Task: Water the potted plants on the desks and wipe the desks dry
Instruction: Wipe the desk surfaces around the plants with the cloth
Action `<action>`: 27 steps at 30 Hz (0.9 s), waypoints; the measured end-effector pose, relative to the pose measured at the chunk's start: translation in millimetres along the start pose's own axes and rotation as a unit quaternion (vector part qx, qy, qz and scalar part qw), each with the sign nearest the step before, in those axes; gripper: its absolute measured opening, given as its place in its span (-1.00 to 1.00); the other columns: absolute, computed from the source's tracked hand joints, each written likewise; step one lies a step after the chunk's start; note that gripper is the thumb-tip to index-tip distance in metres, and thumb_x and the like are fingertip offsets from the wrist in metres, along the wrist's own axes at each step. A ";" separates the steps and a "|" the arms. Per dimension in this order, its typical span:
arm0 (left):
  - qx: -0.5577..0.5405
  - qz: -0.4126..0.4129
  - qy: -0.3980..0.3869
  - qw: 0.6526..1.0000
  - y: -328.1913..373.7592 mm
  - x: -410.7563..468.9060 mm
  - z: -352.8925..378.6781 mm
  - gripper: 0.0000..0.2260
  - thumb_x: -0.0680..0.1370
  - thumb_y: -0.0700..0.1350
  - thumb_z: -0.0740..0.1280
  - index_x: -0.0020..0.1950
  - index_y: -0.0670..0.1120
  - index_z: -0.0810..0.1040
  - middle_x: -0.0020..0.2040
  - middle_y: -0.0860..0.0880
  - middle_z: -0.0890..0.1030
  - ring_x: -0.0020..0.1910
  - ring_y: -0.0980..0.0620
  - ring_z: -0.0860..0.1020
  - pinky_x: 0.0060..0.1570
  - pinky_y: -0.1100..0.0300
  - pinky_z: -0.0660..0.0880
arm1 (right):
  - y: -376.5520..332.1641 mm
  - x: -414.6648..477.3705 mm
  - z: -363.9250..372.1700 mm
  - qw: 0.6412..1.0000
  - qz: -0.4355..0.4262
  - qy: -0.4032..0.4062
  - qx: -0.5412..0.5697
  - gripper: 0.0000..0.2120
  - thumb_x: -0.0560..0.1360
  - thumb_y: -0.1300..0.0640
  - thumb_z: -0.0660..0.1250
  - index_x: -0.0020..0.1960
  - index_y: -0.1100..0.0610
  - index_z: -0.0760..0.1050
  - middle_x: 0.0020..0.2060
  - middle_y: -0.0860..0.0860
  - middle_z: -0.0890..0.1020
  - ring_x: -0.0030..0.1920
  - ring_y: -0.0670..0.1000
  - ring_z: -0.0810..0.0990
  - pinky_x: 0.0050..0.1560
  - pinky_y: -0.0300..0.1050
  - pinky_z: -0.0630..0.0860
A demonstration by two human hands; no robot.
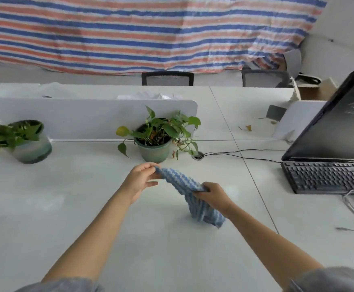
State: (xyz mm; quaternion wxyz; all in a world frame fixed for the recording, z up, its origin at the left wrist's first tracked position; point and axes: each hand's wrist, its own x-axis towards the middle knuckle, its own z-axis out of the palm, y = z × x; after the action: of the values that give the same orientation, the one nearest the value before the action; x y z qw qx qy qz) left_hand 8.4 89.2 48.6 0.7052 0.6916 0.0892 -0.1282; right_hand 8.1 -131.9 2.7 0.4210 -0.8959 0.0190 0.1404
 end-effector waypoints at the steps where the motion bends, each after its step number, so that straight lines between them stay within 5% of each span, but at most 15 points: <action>1: 0.108 -0.010 0.020 0.994 -17.3 10.0 -9.4 -0.74 0.61 -0.25 0.10 -0.13 -0.06 0.54 -0.11 -0.08 0.60 -0.01 -0.05 0.53 -0.08 0.17 0.42 | 3.8 9.6 -4.1 1.000 0.024 0.004 0.007 -0.85 0.44 0.18 0.36 -0.25 0.16 0.42 -0.36 0.02 0.43 -0.34 -0.05 0.36 -0.41 -0.27 0.23; 2: 0.237 -0.030 0.017 0.971 -37.1 17.8 -18.1 -0.77 0.60 -0.22 0.11 -0.03 -0.07 0.56 0.04 -0.11 0.58 0.13 -0.07 0.48 0.02 0.14 0.41 | 8.5 17.2 -6.4 0.999 0.049 0.008 0.010 -0.95 0.45 0.20 0.34 -0.14 0.19 0.49 -0.28 0.05 0.50 -0.27 -0.02 0.43 -0.38 -0.24 0.29; 4: 0.467 -0.101 -0.020 0.879 -74.2 25.0 -41.0 -0.68 0.60 -0.11 0.12 0.34 -0.04 0.39 0.43 -0.16 0.30 0.45 -0.13 0.19 0.31 0.05 0.28 | 21.5 33.5 -3.2 0.993 0.109 0.048 0.023 -0.77 0.46 0.24 0.29 0.11 0.20 0.51 -0.07 0.11 0.56 -0.14 0.04 0.48 -0.25 -0.17 0.39; 6: 0.554 -0.145 -0.004 0.820 -102.2 27.5 -70.0 -0.53 0.59 0.00 0.11 0.50 0.05 0.11 0.55 -0.17 -0.03 0.53 -0.18 -0.07 0.41 -0.02 0.15 | 31.4 45.1 3.7 0.975 0.169 0.126 0.068 -0.65 0.48 0.23 0.23 0.26 0.15 0.42 0.05 0.12 0.55 -0.08 0.08 0.50 -0.09 -0.10 0.46; 10: 0.595 -0.119 0.113 0.787 -133.8 35.4 -122.2 -0.47 0.60 0.08 0.08 0.53 -0.03 0.03 0.55 -0.19 -0.05 0.53 -0.19 -0.07 0.46 -0.03 0.08 | 41.9 64.9 22.2 0.964 0.195 0.172 0.048 -0.51 0.52 0.11 0.16 0.44 -0.02 0.21 0.31 0.13 0.45 0.30 0.17 0.37 0.28 0.07 0.27; 14: 0.606 -0.077 0.146 0.778 -141.8 55.2 -151.6 -0.49 0.56 0.05 0.22 0.44 -0.16 0.31 0.47 -0.30 0.23 0.47 -0.31 0.17 0.37 -0.21 0.23 | 39.0 76.2 52.8 0.974 0.179 0.110 -0.081 -0.41 0.52 0.07 0.18 0.49 -0.09 0.06 0.44 0.05 0.27 0.45 0.11 0.14 0.37 0.09 0.11; 17: 0.611 -0.078 0.123 0.778 -149.9 70.9 -159.9 -0.45 0.48 0.13 0.09 0.27 -0.21 0.51 0.29 -0.33 0.48 0.28 -0.36 0.45 0.13 -0.27 0.44 | 25.9 90.7 81.8 0.981 0.098 0.072 -0.150 -0.38 0.51 0.09 0.22 0.49 -0.08 0.05 0.49 -0.05 0.17 0.50 0.05 0.01 0.42 0.05 0.07; 22: 0.621 -0.064 0.124 0.771 -155.9 78.5 -157.7 -0.42 0.42 0.18 0.06 0.23 -0.15 0.54 0.27 -0.28 0.52 0.24 -0.30 0.50 0.12 -0.23 0.46 | -8.3 118.2 146.4 0.971 -0.126 -0.033 -0.199 -0.35 0.40 0.22 0.17 0.47 0.01 0.17 0.42 0.03 0.33 0.47 0.12 0.15 0.41 0.16 0.21; 25: 0.623 -0.068 0.131 0.768 -158.3 79.1 -158.3 -0.43 0.48 0.20 0.02 0.24 -0.14 0.54 0.28 -0.27 0.51 0.25 -0.29 0.50 0.13 -0.22 0.45 | -14.2 131.4 164.6 0.902 -0.322 -0.035 -0.287 -0.47 0.39 0.24 0.20 0.35 0.02 0.29 0.24 0.02 0.55 0.30 0.11 0.35 0.15 0.10 0.48; 27: 0.618 -0.076 0.134 0.771 -158.4 80.2 -158.9 -0.43 0.47 0.20 0.02 0.24 -0.13 0.54 0.28 -0.26 0.52 0.24 -0.28 0.50 0.13 -0.21 0.46 | -4.7 150.7 152.5 0.855 -0.372 -0.017 -0.360 -0.45 0.36 0.21 0.36 0.31 -0.02 0.33 0.21 0.02 0.58 0.18 0.14 0.51 0.03 0.04 0.54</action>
State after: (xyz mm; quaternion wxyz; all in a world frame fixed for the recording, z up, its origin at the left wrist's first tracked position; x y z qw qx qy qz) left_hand 44.8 241.6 -131.0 0.0943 0.9795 0.1363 -0.1148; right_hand 117.5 -0.3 -126.5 0.0902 -0.9225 -0.3751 -0.0147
